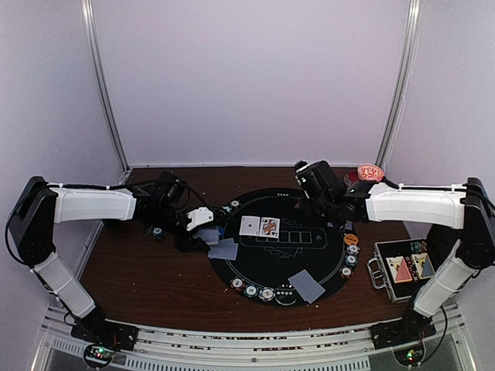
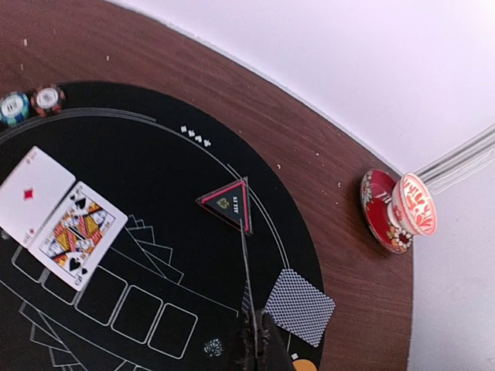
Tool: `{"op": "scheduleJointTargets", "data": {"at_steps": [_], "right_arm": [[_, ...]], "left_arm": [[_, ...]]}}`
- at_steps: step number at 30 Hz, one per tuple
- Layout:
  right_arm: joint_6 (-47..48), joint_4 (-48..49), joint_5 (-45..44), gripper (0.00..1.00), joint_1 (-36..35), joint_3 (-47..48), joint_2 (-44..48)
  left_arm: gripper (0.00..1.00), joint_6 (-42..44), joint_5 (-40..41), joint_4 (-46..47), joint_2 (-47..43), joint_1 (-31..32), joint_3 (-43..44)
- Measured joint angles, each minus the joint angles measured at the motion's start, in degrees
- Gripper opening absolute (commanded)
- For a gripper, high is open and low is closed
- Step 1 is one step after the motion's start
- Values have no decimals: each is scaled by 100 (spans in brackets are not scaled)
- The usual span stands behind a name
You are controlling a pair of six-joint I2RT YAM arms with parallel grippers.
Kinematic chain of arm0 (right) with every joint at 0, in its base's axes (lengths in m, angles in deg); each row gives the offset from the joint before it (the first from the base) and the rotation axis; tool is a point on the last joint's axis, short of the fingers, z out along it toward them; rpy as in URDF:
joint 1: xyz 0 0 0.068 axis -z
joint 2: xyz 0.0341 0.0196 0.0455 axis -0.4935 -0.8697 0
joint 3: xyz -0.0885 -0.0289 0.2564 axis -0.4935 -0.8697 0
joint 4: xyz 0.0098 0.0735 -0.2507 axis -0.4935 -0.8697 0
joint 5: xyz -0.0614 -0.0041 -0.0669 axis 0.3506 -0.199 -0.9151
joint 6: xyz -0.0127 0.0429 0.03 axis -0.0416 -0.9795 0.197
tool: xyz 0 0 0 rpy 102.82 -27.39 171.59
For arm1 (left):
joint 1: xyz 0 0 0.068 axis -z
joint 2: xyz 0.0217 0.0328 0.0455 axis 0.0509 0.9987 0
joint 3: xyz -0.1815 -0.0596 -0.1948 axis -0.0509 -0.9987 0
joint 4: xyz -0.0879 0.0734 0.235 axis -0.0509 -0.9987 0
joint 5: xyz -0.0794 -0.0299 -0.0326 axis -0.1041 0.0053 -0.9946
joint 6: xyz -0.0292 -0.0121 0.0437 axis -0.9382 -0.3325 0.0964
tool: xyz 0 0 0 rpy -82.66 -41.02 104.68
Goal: Distribute texas hold em gaming equipment
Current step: Flop the poker card in the community card area.
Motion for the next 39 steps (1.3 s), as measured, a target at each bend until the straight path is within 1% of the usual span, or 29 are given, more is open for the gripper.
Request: {"op": "scheduleJointTargets", "data": {"at_steps": [5, 8, 11, 16, 26, 39], "right_arm": [[734, -48, -979, 0, -579, 94, -940], [1200, -15, -1261, 0, -802, 94, -1338], [1690, 125, -1335, 0, -857, 92, -1600], [2476, 634, -1239, 0, -855, 7, -1705], [3611, 1427, -573, 0, -769, -291, -1770], [4424, 2059, -236, 0, -407, -291, -2267]], "left_arm": [[61, 2, 2, -2, 0, 0, 0], [61, 2, 0, -2, 0, 0, 0], [61, 2, 2, -2, 0, 0, 0], [61, 2, 2, -2, 0, 0, 0], [61, 2, 4, 0, 0, 0, 0], [61, 2, 13, 0, 0, 0, 0]]}}
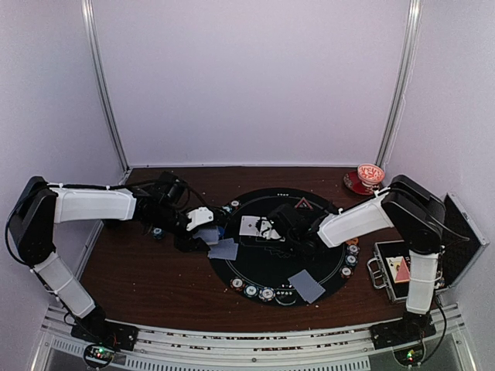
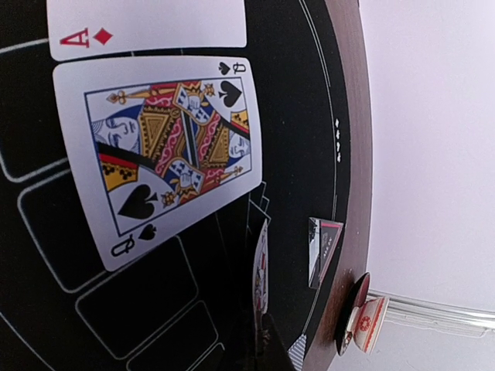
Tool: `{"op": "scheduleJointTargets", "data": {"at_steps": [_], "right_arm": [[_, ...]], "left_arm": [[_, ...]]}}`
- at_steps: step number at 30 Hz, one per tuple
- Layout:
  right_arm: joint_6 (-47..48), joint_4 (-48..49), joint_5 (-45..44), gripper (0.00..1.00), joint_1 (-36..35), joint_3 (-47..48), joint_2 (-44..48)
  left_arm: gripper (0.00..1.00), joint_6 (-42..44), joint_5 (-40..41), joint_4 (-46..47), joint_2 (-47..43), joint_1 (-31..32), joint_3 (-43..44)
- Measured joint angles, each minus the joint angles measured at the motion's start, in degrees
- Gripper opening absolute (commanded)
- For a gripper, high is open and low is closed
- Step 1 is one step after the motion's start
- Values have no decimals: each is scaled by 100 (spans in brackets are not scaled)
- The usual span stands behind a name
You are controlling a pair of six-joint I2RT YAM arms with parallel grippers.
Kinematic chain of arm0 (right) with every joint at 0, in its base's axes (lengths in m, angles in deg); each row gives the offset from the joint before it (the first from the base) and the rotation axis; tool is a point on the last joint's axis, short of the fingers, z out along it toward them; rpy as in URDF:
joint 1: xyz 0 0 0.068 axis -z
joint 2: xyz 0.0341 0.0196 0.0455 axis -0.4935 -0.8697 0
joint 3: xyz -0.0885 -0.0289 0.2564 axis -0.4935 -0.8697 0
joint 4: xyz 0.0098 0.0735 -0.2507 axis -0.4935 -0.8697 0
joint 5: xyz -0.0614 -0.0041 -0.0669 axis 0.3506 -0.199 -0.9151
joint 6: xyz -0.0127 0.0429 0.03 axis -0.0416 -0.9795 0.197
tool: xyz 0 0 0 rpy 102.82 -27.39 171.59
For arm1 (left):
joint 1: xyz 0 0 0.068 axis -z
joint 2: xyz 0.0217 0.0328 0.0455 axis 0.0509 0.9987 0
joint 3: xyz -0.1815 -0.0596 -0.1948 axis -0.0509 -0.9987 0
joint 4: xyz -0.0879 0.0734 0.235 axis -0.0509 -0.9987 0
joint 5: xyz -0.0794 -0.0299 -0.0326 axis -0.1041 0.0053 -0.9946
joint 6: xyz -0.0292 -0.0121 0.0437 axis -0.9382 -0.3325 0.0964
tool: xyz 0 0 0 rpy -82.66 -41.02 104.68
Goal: Distribute texas hold em gaming equipment
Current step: Flop the poker card in the community card area.
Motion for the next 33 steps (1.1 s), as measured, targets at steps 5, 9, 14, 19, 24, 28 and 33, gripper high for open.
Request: {"op": "scheduleJointTargets", "data": {"at_steps": [5, 9, 14, 19, 24, 28, 33], "right_arm": [[74, 210, 177, 0, 13, 0, -22], [79, 369, 339, 0, 13, -46, -24], [81, 409, 446, 2, 13, -96, -28], [96, 378, 466, 11, 13, -96, -33], [72, 275, 492, 22, 13, -96, -33], [39, 160, 514, 26, 13, -96, -33], [0, -15, 542, 31, -17, -96, -13]], "left_arm": [[61, 0, 7, 0, 0, 0, 0], [61, 0, 9, 0, 0, 0, 0], [61, 0, 9, 0, 0, 0, 0], [61, 0, 9, 0, 0, 0, 0], [61, 0, 9, 0, 0, 0, 0], [61, 0, 9, 0, 0, 0, 0], [61, 0, 9, 0, 0, 0, 0]]}}
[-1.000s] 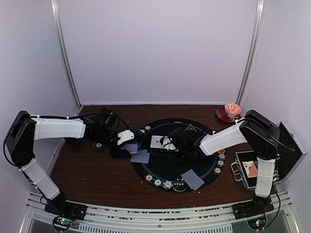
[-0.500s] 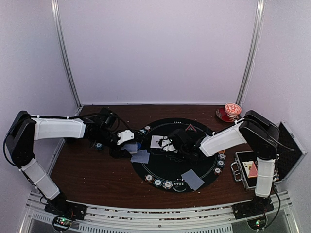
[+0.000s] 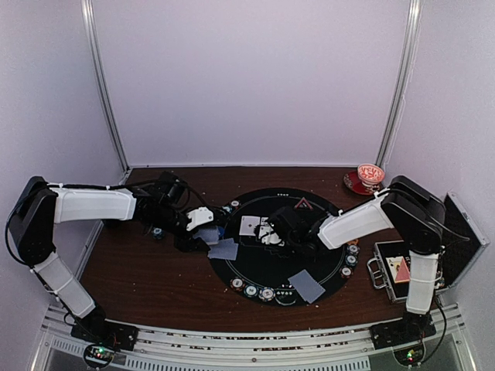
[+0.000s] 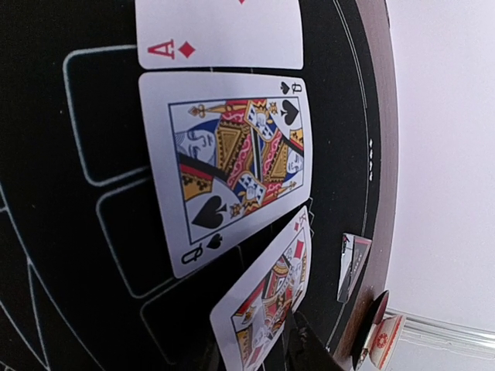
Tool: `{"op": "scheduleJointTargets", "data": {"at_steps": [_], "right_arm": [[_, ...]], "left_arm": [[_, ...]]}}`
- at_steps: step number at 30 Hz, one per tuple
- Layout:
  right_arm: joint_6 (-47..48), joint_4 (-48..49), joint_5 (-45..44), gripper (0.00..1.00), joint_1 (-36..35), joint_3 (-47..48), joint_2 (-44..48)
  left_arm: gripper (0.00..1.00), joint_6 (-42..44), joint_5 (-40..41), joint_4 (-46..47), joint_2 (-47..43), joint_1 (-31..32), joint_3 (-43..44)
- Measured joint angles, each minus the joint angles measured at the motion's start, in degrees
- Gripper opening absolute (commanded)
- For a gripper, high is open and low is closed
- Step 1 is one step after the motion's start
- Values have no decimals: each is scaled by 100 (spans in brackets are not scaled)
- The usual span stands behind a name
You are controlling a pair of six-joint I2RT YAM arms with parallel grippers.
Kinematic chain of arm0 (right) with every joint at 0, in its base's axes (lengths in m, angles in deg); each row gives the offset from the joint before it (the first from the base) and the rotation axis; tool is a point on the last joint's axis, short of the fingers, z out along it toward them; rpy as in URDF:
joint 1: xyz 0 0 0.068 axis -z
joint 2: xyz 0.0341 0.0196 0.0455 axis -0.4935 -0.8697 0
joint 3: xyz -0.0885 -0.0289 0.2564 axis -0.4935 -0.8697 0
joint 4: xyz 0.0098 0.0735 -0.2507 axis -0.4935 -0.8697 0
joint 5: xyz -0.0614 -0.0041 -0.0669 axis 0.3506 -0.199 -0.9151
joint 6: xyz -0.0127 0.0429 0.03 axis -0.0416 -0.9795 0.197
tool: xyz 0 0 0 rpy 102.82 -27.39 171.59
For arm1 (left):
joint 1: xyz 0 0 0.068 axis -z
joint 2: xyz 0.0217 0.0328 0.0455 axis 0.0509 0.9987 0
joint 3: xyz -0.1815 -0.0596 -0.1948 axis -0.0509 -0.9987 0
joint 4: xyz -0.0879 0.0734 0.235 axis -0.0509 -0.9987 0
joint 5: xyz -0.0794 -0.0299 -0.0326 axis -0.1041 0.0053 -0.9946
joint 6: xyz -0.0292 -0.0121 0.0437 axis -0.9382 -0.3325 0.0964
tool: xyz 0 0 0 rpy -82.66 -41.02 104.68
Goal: Distribute texas hold em gaming equipment
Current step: Flop the poker card in the community card area.
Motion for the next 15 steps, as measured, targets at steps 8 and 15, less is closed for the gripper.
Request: {"op": "scheduleJointTargets", "data": {"at_steps": [8, 15], "right_arm": [[-140, -149, -74, 47, -146, 4, 92], [-310, -450, -140, 52, -323, 26, 205]], "left_arm": [[61, 0, 0, 0, 0, 0, 0], [61, 0, -2, 0, 0, 0, 0]]}}
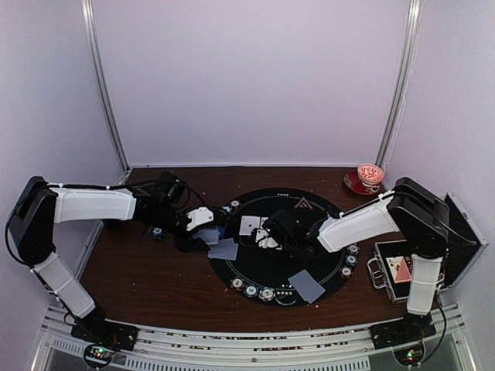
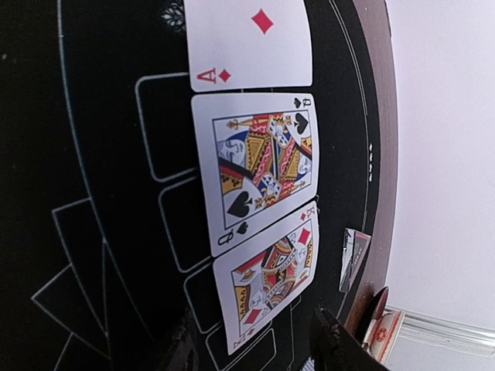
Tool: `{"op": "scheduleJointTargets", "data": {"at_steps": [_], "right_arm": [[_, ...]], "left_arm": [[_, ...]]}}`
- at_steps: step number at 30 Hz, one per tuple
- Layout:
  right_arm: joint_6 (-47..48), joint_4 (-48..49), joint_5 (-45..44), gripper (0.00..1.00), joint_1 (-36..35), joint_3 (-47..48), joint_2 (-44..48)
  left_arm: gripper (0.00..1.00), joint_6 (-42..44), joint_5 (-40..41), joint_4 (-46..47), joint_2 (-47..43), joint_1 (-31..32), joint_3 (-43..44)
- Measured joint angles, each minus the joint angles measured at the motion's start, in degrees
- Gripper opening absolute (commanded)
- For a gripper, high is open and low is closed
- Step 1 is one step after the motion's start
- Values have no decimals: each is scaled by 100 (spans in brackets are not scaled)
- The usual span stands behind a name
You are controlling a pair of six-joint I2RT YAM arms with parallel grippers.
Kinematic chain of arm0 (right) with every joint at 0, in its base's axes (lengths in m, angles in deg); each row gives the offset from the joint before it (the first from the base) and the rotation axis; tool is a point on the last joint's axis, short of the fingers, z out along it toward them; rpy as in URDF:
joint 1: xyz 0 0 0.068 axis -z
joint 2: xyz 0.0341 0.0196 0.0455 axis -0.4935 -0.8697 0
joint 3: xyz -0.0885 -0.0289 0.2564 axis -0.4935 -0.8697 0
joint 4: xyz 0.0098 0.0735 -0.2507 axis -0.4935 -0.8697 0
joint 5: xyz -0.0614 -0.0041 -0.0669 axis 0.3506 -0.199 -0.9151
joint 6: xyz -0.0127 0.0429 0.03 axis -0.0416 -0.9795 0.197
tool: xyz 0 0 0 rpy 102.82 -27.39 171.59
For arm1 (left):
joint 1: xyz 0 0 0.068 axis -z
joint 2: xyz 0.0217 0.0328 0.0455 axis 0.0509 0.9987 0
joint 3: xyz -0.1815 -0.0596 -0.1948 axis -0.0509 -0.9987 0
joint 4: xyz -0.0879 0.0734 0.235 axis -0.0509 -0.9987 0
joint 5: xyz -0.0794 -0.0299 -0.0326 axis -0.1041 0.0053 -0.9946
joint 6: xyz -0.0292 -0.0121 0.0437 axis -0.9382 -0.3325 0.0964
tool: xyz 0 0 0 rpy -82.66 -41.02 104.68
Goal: Distribute texas hold em gaming equipment
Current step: Flop the poker card in the community card area, then pick up the poker card from the face-down deck piles.
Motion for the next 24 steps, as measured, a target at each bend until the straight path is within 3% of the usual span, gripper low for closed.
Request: {"op": "scheduleJointTargets", "data": {"at_steps": [7, 12, 20, 24], "right_arm": [[-433, -546, -57, 80, -184, 9, 431], [-1231, -785, 35, 99, -219, 92, 1141], [-3289, -299, 1169, 100, -155, 153, 2232], [-4476, 223, 2026, 100, -31, 125, 2168]], "left_arm": [[61, 0, 0, 0, 0, 0, 0], [61, 0, -2, 0, 0, 0, 0], [61, 0, -4, -2, 0, 0, 0], [61, 0, -13, -2, 0, 0, 0]]}}
